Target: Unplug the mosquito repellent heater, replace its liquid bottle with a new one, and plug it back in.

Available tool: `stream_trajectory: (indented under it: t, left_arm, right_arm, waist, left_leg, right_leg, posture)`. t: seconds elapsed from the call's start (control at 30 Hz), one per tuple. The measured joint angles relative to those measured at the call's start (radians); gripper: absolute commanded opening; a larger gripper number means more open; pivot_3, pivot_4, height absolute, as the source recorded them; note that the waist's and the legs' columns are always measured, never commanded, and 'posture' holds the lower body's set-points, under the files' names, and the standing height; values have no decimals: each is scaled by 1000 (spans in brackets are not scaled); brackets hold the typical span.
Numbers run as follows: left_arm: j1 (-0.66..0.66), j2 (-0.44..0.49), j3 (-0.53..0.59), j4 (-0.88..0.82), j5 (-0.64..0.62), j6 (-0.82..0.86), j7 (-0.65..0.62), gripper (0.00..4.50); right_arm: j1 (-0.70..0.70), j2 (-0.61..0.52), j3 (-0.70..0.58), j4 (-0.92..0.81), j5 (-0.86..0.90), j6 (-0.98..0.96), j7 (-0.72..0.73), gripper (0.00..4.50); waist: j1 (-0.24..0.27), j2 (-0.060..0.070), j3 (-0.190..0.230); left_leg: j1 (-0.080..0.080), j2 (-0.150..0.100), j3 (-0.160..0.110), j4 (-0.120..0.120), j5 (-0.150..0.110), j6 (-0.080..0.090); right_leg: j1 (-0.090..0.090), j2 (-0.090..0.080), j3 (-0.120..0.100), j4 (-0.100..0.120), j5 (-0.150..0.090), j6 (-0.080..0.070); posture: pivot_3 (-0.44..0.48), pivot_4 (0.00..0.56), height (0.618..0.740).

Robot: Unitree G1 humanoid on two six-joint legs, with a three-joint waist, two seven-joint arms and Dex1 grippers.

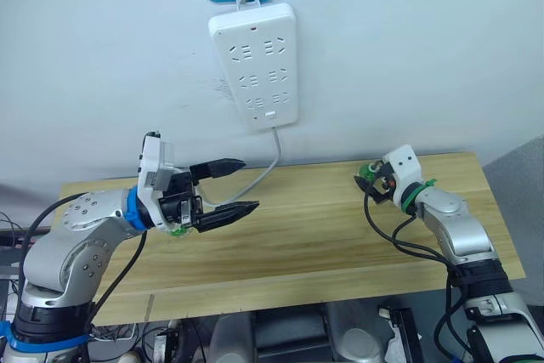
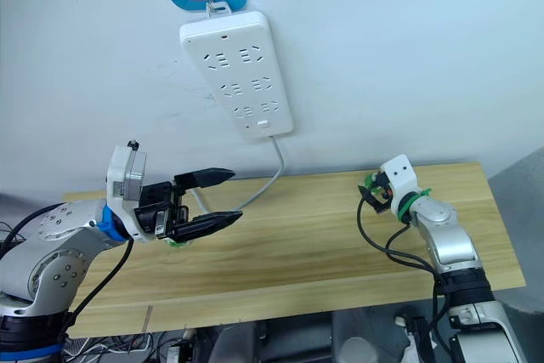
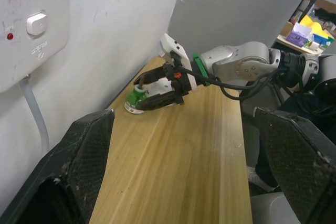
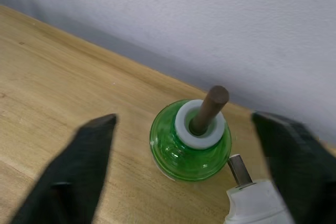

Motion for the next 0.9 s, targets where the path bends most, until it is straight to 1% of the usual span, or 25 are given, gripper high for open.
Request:
stream_trajectory:
  t: [0.23, 0.37, 0.57, 0.7, 0.77, 0.9]
  left_arm:
    - [0, 0, -1, 0, 14, -12, 0, 4500]
    - [-1, -1, -2, 0, 22, -16, 0, 4500]
    - [8, -1, -2, 4, 75, -46, 3, 4500]
    - [9, -1, -2, 5, 108, -52, 32, 4500]
    - [14, 0, -3, 4, 124, -52, 47, 4500]
    - [43, 0, -16, -1, 163, -58, 69, 4500]
  right_arm:
    - [7, -19, -15, -29, 2, 6, 16, 4483]
    - [31, -54, -53, -142, 31, 67, 46, 4483]
    - [57, -116, -94, -402, 207, 268, 163, 4483]
    - [35, -136, -86, -488, 293, 357, 221, 4483]
    - [27, -143, -75, -500, 307, 365, 243, 4483]
    - [23, -185, -9, -513, 317, 348, 337, 4483]
  waist:
    - [0, 0, 0]
    - [1, 0, 0]
    - [-1, 0, -2]
    - [1, -1, -7]
    - [1, 0, -11]
    - [2, 0, -17]
  left_leg:
    - [0, 0, 0, 0, 0, 0]
    - [0, 0, 0, 0, 0, 0]
    - [0, 0, 0, 0, 0, 0]
    - [0, 0, -1, 0, 0, 0]
    - [0, 0, -1, 0, 0, 0]
    - [0, 0, -1, 0, 0, 0]
  right_leg:
    - [0, 0, 0, 0, 0, 0]
    - [0, 0, 0, 0, 0, 0]
    - [0, 0, 0, 0, 0, 0]
    - [0, 0, 0, 0, 0, 0]
    - [0, 0, 0, 0, 0, 0]
    - [0, 0, 0, -1, 0, 0]
  posture:
    - [-179, 278, 740]
    - [-188, 277, 740]
    - [-193, 274, 740]
    - [-182, 268, 740]
    - [-174, 266, 740]
    - [-163, 265, 740]
